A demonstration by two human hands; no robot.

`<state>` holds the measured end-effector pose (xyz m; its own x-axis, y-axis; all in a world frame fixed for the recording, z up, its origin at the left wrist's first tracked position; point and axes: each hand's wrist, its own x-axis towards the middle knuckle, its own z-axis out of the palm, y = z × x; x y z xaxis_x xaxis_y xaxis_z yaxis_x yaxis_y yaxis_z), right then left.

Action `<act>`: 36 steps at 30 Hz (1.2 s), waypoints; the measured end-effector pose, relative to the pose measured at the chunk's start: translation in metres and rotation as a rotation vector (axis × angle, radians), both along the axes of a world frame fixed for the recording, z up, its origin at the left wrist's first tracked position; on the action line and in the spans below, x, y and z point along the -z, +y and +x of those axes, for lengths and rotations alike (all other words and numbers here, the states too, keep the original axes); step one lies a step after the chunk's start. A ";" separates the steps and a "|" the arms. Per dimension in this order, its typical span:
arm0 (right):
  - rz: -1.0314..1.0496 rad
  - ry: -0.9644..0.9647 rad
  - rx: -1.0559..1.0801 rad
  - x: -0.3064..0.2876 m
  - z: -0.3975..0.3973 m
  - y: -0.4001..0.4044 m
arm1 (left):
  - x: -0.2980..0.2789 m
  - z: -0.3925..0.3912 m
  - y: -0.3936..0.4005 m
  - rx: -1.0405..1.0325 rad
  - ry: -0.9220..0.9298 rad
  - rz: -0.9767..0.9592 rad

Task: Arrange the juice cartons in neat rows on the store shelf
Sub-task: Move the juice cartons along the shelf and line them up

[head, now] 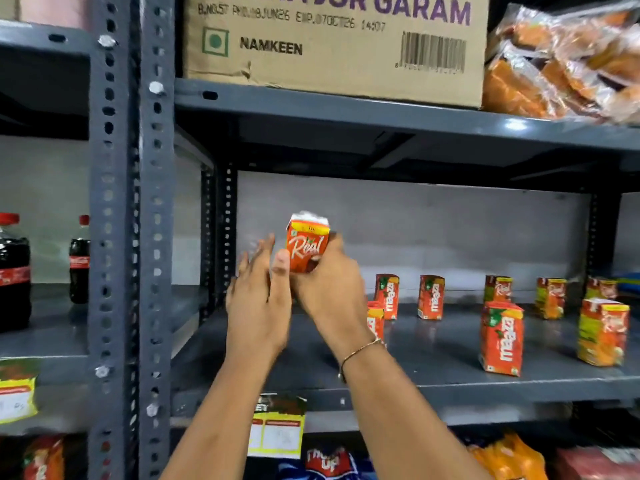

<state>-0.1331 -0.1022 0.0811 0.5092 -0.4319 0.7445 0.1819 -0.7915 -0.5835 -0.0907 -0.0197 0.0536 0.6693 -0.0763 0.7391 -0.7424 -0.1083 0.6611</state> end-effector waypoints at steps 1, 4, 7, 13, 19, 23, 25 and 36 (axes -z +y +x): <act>0.014 -0.014 0.020 -0.008 -0.013 -0.010 | -0.005 -0.009 -0.007 0.017 -0.005 -0.007; 0.067 -0.056 0.105 -0.021 -0.055 -0.049 | -0.012 -0.038 -0.033 0.066 -0.040 0.010; 0.114 -0.085 0.180 -0.021 -0.100 -0.095 | -0.008 -0.069 -0.073 0.038 -0.111 0.104; 0.178 -0.074 0.334 0.000 -0.189 -0.208 | 0.019 -0.135 -0.184 0.097 -0.317 0.237; 0.225 0.017 0.436 0.021 -0.265 -0.345 | 0.046 -0.179 -0.321 0.183 -0.233 0.245; 0.240 0.049 0.464 0.045 -0.292 -0.428 | 0.062 -0.182 -0.386 0.146 -0.001 0.283; 0.279 0.072 0.469 0.056 -0.296 -0.463 | 0.068 -0.181 -0.410 0.136 0.089 0.297; 0.428 0.219 0.300 0.093 -0.274 -0.566 | 0.067 -0.156 -0.468 -0.048 0.302 0.663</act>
